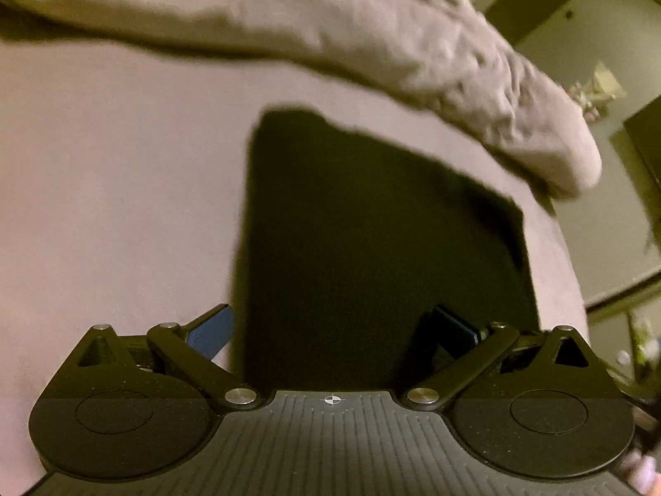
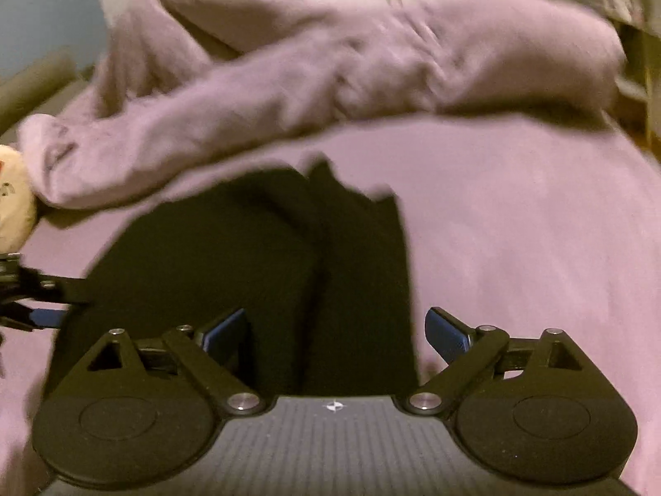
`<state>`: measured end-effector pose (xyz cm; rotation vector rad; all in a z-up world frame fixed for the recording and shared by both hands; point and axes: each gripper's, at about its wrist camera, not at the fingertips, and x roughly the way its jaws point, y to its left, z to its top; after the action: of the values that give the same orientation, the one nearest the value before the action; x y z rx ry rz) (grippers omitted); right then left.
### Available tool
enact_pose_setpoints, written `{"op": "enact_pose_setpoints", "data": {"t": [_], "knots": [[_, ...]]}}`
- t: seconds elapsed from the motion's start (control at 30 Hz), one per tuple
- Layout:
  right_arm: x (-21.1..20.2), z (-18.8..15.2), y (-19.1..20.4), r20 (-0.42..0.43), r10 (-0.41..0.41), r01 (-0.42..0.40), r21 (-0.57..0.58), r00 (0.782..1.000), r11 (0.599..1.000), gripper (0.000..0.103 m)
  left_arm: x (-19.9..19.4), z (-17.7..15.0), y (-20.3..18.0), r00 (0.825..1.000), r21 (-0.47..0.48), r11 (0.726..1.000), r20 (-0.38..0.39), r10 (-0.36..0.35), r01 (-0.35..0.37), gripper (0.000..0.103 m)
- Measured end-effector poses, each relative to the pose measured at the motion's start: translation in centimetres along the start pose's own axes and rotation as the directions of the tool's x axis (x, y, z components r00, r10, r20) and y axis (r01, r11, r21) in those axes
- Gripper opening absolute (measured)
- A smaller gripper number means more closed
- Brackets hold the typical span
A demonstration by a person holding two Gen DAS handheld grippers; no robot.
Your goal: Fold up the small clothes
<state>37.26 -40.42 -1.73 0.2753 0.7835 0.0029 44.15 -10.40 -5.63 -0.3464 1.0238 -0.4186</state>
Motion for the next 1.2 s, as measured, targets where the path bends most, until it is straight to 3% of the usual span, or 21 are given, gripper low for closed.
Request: {"op": "enact_pose_setpoints", "data": {"t": [0.07,0.17,0.37,0.47,0.53,0.6,0.67,0.73,0.8,0.9,0.97,1.03,1.13,1.2], "knots": [[0.8,-0.4,-1.6,-0.058,0.071,-0.065,0.087,0.996,0.994,0.092,0.8,-0.2,0.2,0.999,-0.028,0.999,-0.044,-0.023,0.022,0.103],[2.4,-0.4,-3.1,-0.097,0.179,-0.158,0.19,0.979,0.969,0.083,2.0,0.0,0.4,0.996,-0.055,0.998,-0.078,-0.036,0.031,0.103],[5.1,0.1,-4.8,-0.101,0.332,-0.279,0.352,0.938,0.894,0.08,4.3,0.2,2.3,0.987,-0.163,0.981,-0.103,-0.121,0.103,0.103],[5.7,-0.1,-4.5,-0.099,0.357,-0.299,0.371,0.929,0.879,0.08,4.2,0.1,1.3,0.993,-0.129,0.988,-0.077,-0.092,0.081,0.103],[5.9,0.1,-4.3,-0.107,0.401,-0.331,0.397,0.91,0.856,0.068,3.6,0.0,1.0,0.994,-0.118,0.99,-0.063,-0.087,0.079,0.097],[5.7,0.0,-3.4,-0.103,0.43,-0.356,0.406,0.897,0.842,0.067,2.7,0.2,0.8,0.994,-0.112,0.989,-0.048,-0.102,0.096,0.089],[5.3,0.3,-2.3,-0.107,0.426,-0.359,0.379,0.899,0.853,0.067,1.8,0.5,0.5,0.993,-0.109,0.989,-0.043,-0.107,0.102,0.085],[5.0,0.5,-1.8,-0.088,0.45,-0.38,0.411,0.888,0.829,0.067,0.9,0.8,0.1,0.994,-0.095,0.99,-0.032,-0.108,0.105,0.084],[4.4,0.9,-0.7,-0.078,0.457,-0.393,0.397,0.886,0.829,0.067,-0.4,1.2,-0.4,0.994,-0.069,0.992,-0.007,-0.109,0.108,0.083],[4.2,1.0,1.0,-0.083,0.509,-0.436,0.411,0.857,0.801,0.067,-2.7,1.7,-0.6,0.996,-0.016,0.997,0.04,-0.08,0.081,0.083],[4.0,0.8,2.1,-0.102,0.524,-0.454,0.38,0.845,0.806,0.067,-3.9,1.7,0.2,0.997,-0.011,0.999,0.056,-0.048,0.048,0.084],[3.7,0.6,2.8,-0.11,0.492,-0.426,0.365,0.864,0.828,0.067,-4.7,1.1,1.8,0.999,-0.042,0.999,0.05,0.016,-0.014,0.087],[1.6,0.5,2.6,-0.049,0.295,-0.266,0.313,0.954,0.912,0.067,-6.2,-0.1,3.2,0.987,-0.015,0.99,0.065,0.144,-0.143,0.089],[-0.9,0.7,3.1,0.033,0.196,-0.198,0.263,0.98,0.944,0.067,-7.6,-0.7,3.2,0.972,0.031,0.978,0.122,0.203,-0.208,0.093]]}}
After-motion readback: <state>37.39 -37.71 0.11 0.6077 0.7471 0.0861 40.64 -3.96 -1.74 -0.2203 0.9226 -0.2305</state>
